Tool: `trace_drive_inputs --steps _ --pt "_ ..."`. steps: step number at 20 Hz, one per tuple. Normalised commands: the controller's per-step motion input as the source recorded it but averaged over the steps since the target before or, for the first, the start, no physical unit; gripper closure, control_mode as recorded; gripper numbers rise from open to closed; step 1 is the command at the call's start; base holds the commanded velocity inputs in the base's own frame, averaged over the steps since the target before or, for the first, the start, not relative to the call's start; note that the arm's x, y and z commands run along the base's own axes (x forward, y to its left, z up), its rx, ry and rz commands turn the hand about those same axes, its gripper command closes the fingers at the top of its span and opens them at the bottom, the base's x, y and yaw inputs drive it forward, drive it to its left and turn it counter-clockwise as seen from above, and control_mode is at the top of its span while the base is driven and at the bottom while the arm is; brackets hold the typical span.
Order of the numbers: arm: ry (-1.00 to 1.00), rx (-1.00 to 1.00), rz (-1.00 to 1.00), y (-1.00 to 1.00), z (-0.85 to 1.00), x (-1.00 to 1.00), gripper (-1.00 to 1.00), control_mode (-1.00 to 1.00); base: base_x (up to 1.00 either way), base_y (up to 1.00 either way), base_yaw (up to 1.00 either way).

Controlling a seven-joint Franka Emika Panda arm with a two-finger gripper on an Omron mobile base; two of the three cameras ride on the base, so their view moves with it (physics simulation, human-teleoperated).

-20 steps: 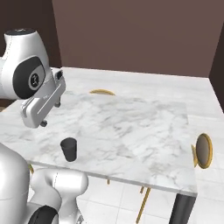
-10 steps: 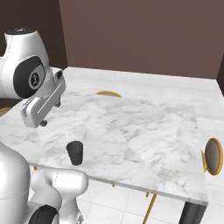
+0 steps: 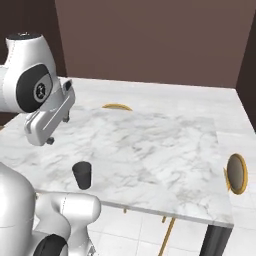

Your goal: Pick the pot and glass cup and place them in the sink. Then turn on the water.

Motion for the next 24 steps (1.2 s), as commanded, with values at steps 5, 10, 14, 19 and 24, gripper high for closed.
trace_drive_inputs --steps 5,10,14,19,24 --pt "0.00 0.00 0.00 0.00 0.00 0.00 -1.00 1.00 0.25 0.42 -0.33" --pt "0.00 0.00 0.00 0.00 0.00 0.00 -1.00 1.00 0.14 0.32 -0.22" --pt "0.00 0.00 0.00 0.00 0.00 0.00 -1.00 1.00 0.00 0.03 -0.01" --pt "0.00 0.00 0.00 0.00 0.00 0.00 -1.00 1.00 0.00 0.00 0.00" --pt "0.00 0.00 0.00 0.00 0.00 0.00 -1.00 -1.00 0.00 0.00 0.00"
